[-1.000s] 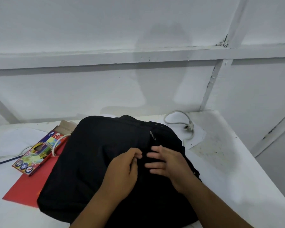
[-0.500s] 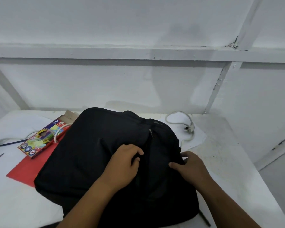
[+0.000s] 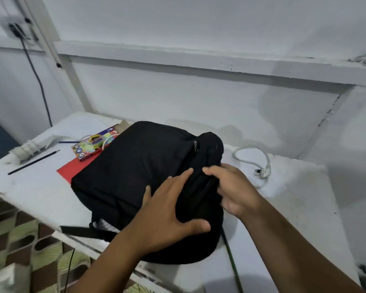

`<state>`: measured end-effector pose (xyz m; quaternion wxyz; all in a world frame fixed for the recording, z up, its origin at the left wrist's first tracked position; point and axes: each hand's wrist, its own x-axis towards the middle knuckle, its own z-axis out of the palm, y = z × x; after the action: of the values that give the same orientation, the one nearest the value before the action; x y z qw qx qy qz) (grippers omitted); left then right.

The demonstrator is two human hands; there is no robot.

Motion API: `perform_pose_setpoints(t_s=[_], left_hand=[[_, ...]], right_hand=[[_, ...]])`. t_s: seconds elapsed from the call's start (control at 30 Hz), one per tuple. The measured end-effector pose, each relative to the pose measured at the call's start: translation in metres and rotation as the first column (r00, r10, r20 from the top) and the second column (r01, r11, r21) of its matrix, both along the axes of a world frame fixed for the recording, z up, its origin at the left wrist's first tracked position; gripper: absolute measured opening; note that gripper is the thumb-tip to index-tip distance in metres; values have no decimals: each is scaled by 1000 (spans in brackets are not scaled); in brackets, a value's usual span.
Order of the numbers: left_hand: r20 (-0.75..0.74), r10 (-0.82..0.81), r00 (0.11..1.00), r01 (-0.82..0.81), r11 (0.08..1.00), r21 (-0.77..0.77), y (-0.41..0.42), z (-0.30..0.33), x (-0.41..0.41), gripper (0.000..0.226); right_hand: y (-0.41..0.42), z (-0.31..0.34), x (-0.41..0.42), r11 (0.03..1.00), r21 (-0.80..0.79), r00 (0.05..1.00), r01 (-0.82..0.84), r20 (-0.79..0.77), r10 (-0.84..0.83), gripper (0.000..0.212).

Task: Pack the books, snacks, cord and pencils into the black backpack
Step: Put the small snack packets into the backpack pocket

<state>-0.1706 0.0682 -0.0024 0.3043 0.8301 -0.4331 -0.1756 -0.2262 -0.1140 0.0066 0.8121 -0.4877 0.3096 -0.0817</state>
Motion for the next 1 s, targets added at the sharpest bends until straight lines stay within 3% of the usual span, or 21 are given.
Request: perform_pose_setpoints(t_s=[0.1, 0.2, 0.37, 0.53, 0.7, 0.8, 0.9, 1.0], left_hand=[[84, 126, 988, -126, 992, -5, 1, 12, -19, 137], [223, 247, 943, -230, 968, -100, 2, 11, -28, 144], [393, 372, 841, -261, 915, -307, 5, -11, -23, 111], [309, 445, 840, -285, 848, -447, 18, -18, 10, 90], [268, 457, 848, -255, 795, -550, 26, -5, 35, 66], [233, 489, 840, -275, 756, -595, 28, 3, 47, 53], [172, 532, 829, -333, 718, -611, 27, 13, 55, 45], [111, 540, 834, -366, 693, -622, 27, 23, 62, 41]], right_hand=[[7, 16, 15, 998, 55, 1000, -17, 26, 16, 17], [14, 25, 26, 997, 62, 999, -34, 43, 32, 20], [22, 33, 29, 991, -37, 980, -126, 151, 130, 16], [11, 22, 17, 938, -291, 959, -188, 150, 239, 31], [-21, -16, -1, 708, -695, 987, -125, -17, 158, 22], [-23, -48, -12, 524, -819, 969, -234, -153, 194, 16], [-9, -85, -20, 324, -800, 857, -505, -418, 302, 51], [4, -111, -21, 20, -790, 769, -613, -590, 248, 85]])
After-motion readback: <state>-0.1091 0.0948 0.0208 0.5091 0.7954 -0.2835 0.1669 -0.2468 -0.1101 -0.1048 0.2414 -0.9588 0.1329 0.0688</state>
